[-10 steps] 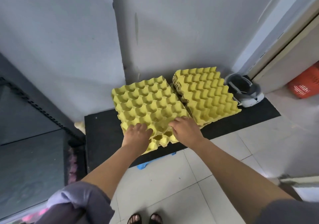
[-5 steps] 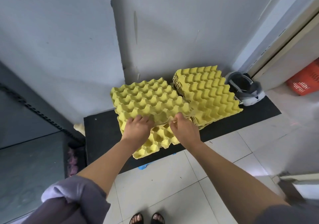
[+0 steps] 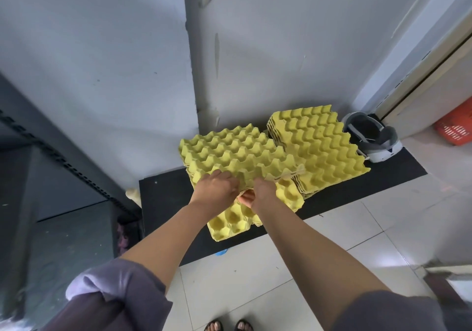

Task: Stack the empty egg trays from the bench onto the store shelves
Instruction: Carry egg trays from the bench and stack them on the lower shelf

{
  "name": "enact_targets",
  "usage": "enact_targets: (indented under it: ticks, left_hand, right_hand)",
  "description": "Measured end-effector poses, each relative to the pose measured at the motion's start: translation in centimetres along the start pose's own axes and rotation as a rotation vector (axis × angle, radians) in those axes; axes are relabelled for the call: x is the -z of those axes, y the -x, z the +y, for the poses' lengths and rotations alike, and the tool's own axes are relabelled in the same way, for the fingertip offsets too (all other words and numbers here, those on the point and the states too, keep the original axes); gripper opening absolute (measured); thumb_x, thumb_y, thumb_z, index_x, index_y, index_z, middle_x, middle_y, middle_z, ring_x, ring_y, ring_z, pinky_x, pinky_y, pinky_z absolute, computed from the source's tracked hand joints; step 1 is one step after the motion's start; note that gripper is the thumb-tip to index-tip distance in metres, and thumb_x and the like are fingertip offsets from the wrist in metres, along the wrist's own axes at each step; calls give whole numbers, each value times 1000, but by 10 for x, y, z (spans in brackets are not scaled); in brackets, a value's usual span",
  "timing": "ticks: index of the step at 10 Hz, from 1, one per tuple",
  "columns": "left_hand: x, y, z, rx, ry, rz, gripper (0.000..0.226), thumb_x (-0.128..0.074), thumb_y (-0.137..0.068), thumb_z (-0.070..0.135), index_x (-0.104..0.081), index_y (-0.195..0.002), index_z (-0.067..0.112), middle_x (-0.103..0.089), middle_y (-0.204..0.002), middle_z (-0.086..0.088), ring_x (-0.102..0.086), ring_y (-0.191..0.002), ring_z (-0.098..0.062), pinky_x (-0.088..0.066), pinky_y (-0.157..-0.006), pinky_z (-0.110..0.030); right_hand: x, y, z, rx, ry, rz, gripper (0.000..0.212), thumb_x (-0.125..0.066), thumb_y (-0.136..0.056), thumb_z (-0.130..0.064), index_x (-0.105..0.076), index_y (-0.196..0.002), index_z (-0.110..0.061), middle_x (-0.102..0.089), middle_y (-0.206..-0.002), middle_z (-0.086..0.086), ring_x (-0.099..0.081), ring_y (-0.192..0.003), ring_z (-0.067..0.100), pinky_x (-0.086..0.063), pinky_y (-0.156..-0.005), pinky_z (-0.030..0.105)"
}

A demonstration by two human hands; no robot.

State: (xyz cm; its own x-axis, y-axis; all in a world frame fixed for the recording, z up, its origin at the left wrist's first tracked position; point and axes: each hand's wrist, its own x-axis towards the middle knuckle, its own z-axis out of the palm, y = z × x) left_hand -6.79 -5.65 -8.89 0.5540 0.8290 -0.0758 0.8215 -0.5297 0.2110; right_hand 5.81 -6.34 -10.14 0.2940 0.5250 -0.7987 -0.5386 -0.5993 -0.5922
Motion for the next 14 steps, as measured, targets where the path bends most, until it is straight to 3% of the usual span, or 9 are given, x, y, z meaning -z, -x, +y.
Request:
enact_targets:
  ticks: [2, 3, 4, 6, 7, 9, 11, 12, 14]
  left_hand:
    - [34, 17, -26, 99, 7, 95, 37, -41, -97, 42, -51, -130, 28, -50, -132, 5, -40, -127, -19, -30, -101, -34]
    - [54, 32, -29, 149, -50, 44, 42, -41, -96, 44, -43, -136, 32, -43, -140, 6, -32, -134, -18, -25, -106, -34]
    - [67, 45, -29, 188, -79, -28, 50, -39, -95, 50, -35, -141, 33, -36, -145, 5, -26, -137, -20, -22, -109, -36]
    - [102, 118, 2, 167, -92, -69, 51, -40, -94, 54, -36, -140, 35, -36, -144, 4, -30, -135, -20, -22, -109, -38]
    - [110, 166, 17, 183, -82, -61, 49, -44, -92, 54, -41, -137, 35, -40, -141, 5, -36, -130, -19, -25, -107, -37]
    - [134, 254, 31, 237, -114, 9, 50, -52, -88, 52, -44, -135, 34, -41, -140, 6, -40, -127, -17, -27, -103, -36]
    - [158, 335, 8, 376, -237, 65, 53, -56, -90, 39, -37, -139, 33, -38, -143, 6, -36, -131, -16, -24, -107, -38]
    - [165, 371, -13, 444, -258, 109, 51, -54, -91, 41, -37, -139, 33, -40, -142, 8, -39, -130, -14, -23, -108, -37]
    - [170, 429, -71, 539, -295, 181, 48, -52, -90, 47, -42, -134, 34, -46, -136, 10, -45, -125, -12, -24, -107, -35]
  right_hand:
    - [19, 23, -17, 125, 127, 14, 31, -38, -99, -10, -47, -127, -1, -54, -83, 10, -57, -69, 22, -54, -65, 37]
    - [28, 48, -33, 201, 97, 63, 18, -38, -98, -10, -53, -108, -9, -60, -83, 14, -59, -67, 24, -53, -62, 39]
    - [32, 60, -41, 276, 164, 80, 20, -39, -96, -12, -53, -110, -10, -61, -94, 15, -59, -72, 26, -50, -53, 33]
    - [51, 117, -37, 392, 232, 15, 23, -41, -92, -17, -58, -107, -10, -60, -95, 14, -58, -82, 30, -52, -60, 36]
    - [59, 148, -20, 411, 264, -11, 18, -40, -91, -17, -57, -85, -14, -60, -94, 15, -59, -85, 31, -54, -70, 41]
    - [48, 197, 11, 531, 297, -83, 29, -43, -85, -21, -53, -109, -9, -62, -102, 12, -61, -92, 32, -54, -83, 46]
    - [-2, 246, 45, 527, 343, -236, 22, -43, -89, -20, -54, -106, -12, -57, -96, 10, -55, -78, 27, -42, -53, 27]
    - [-34, 266, 65, 513, 391, -329, 20, -42, -92, -19, -50, -107, -10, -57, -95, 11, -57, -79, 26, -43, -51, 25]
    - [-115, 287, 107, 499, 499, -447, 26, -45, -87, -21, -58, -105, -7, -65, -102, 18, -65, -88, 33, -58, -65, 43]
